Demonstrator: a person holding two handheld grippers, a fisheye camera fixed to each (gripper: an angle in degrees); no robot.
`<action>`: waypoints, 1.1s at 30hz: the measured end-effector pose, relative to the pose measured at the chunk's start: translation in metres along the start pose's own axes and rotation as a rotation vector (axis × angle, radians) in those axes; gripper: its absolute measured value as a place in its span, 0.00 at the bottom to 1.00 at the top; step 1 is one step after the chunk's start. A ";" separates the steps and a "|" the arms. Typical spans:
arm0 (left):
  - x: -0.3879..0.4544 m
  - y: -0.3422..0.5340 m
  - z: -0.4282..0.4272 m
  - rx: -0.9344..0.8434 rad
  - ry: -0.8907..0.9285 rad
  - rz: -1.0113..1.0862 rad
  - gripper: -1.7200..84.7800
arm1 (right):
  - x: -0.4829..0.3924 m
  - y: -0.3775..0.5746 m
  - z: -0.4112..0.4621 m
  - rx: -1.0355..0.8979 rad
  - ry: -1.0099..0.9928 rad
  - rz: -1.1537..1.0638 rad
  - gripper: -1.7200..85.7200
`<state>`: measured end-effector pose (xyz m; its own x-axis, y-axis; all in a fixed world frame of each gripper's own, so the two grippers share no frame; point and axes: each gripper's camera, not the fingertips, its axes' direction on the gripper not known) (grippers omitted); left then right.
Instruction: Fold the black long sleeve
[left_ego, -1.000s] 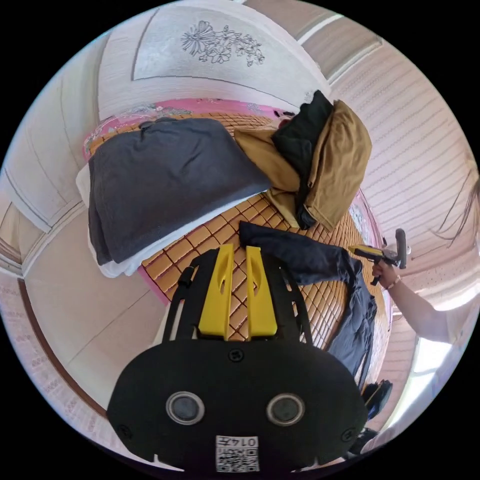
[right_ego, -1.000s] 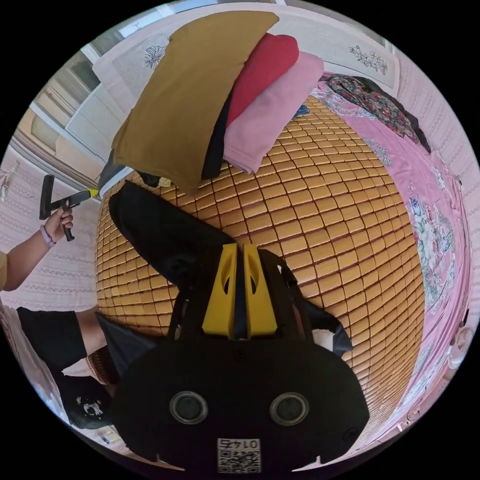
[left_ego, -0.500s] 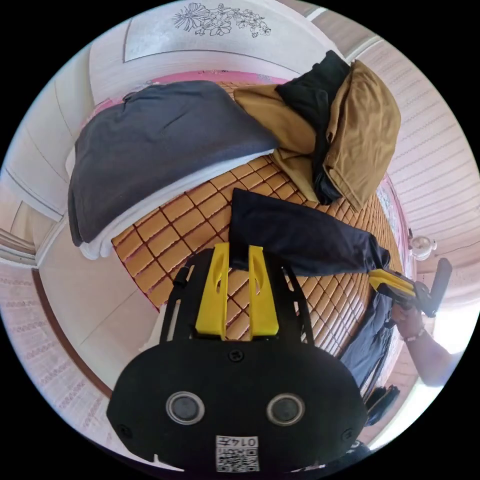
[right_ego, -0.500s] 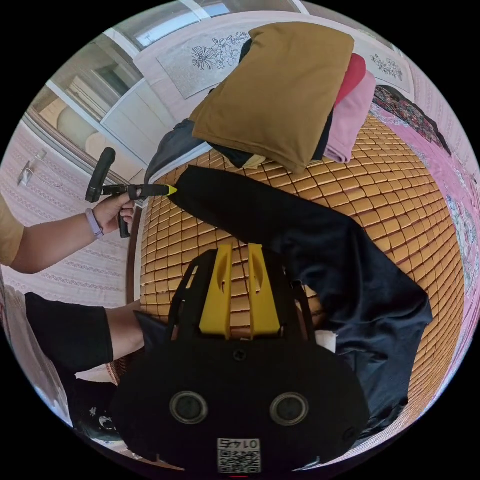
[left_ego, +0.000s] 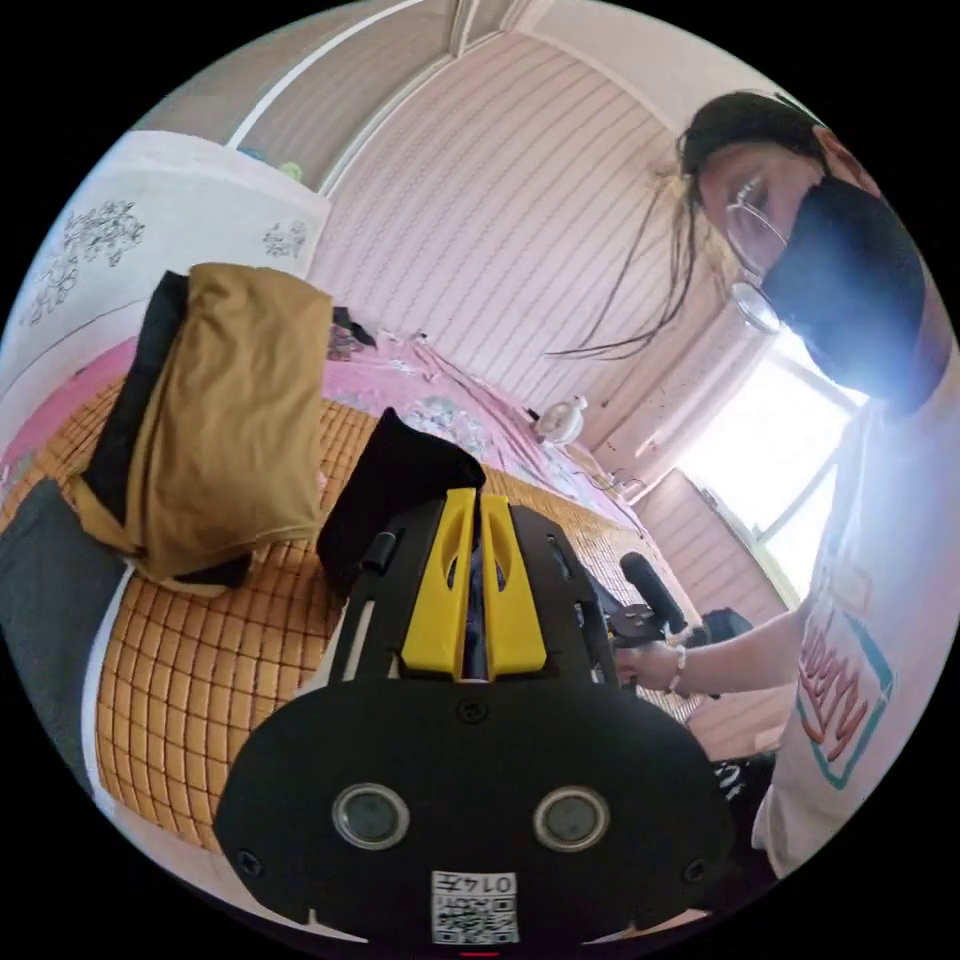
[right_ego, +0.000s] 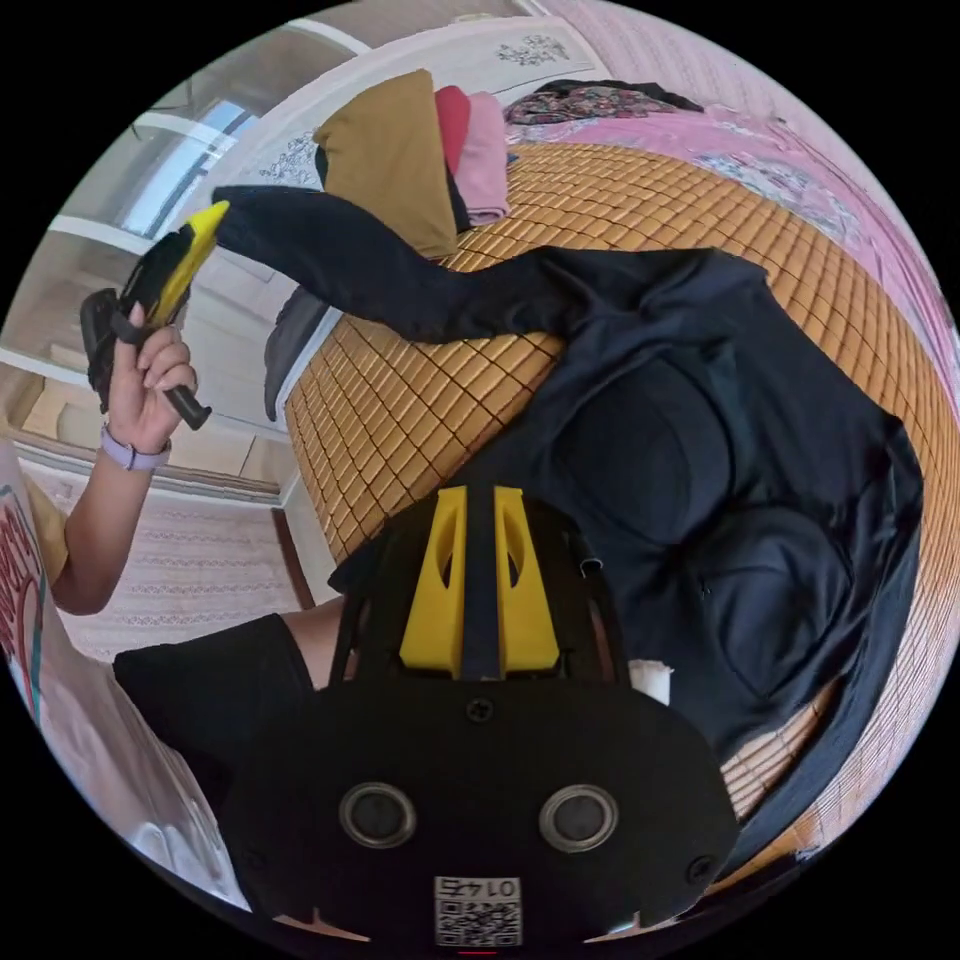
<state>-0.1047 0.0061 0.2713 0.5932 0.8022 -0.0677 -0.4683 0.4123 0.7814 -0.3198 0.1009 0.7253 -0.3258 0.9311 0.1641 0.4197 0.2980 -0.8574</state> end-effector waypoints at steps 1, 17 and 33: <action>0.034 -0.005 0.024 -0.019 0.157 0.071 0.01 | 0.004 0.007 -0.006 0.005 0.012 0.019 0.08; 0.159 0.114 0.226 -0.852 0.274 0.222 0.10 | 0.055 0.241 -0.046 -0.217 0.145 0.648 0.09; 0.118 0.045 0.385 -0.855 -0.151 0.460 0.04 | 0.003 0.173 -0.005 -0.162 0.235 0.424 0.03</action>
<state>0.1959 -0.0471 0.5373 0.2836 0.9236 0.2578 -0.9556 0.2948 -0.0050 -0.2444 0.1564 0.5798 0.0927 0.9939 -0.0604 0.6057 -0.1045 -0.7888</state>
